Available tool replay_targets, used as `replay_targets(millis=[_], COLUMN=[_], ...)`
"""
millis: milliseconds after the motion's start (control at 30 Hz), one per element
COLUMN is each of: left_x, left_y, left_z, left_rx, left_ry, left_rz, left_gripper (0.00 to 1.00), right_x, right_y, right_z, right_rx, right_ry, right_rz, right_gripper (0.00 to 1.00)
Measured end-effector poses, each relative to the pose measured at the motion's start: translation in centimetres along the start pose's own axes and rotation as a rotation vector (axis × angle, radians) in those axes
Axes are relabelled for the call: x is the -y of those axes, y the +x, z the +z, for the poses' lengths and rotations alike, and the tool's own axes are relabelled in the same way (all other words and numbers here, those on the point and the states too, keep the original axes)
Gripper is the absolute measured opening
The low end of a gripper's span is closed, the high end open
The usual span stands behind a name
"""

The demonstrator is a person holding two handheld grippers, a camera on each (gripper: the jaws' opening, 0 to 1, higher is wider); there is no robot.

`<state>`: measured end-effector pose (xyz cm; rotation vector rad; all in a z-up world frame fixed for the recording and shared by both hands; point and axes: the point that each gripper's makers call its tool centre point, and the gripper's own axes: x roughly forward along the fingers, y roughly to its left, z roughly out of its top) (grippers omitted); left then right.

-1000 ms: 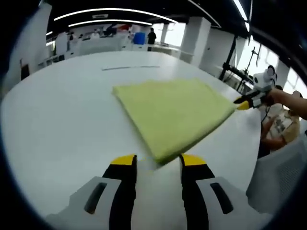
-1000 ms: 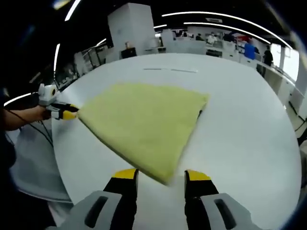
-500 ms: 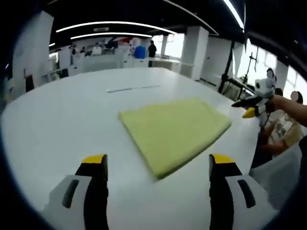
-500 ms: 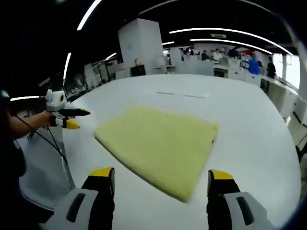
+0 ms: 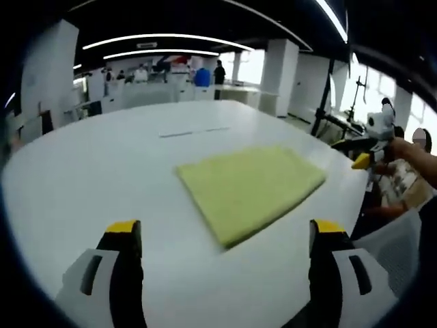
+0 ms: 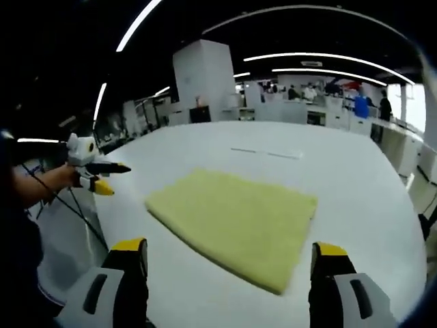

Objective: Fold the garment on the visible template until the final outline fits inside the template.

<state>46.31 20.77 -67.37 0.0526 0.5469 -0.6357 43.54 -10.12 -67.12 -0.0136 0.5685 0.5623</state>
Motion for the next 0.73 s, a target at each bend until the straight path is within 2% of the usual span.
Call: replay_targets(millis=[200,333,467,733], left_x=[-0.1,-0.3,0.0,0.3], left_y=[-0.9,-1.1,-1.4,-1.7], left_z=[0.6,0.8,0.7,0.7], left_rx=[0.025,0.051,0.045,0.057], left_ry=[-0.001,-0.040,-0.033,-0.053], left_rz=[0.018,0.035,0.036,0.033], left_gripper=[0.99,0.99,0.99,0.99], right_x=[0.3,0.4,0.3,0.1], right_y=[-0.3,-0.4,-0.6,-0.8], right_z=[0.1,0.0,-0.3,-0.3], right_rx=[0.006,-0.003,-0.018,-0.008], right_ry=[-0.001,-0.013,-0.028,-0.026], right_rz=[-0.014,-0.021,-0.018,-0.023], right_gripper=[0.97,0.96,0.95,0.94])
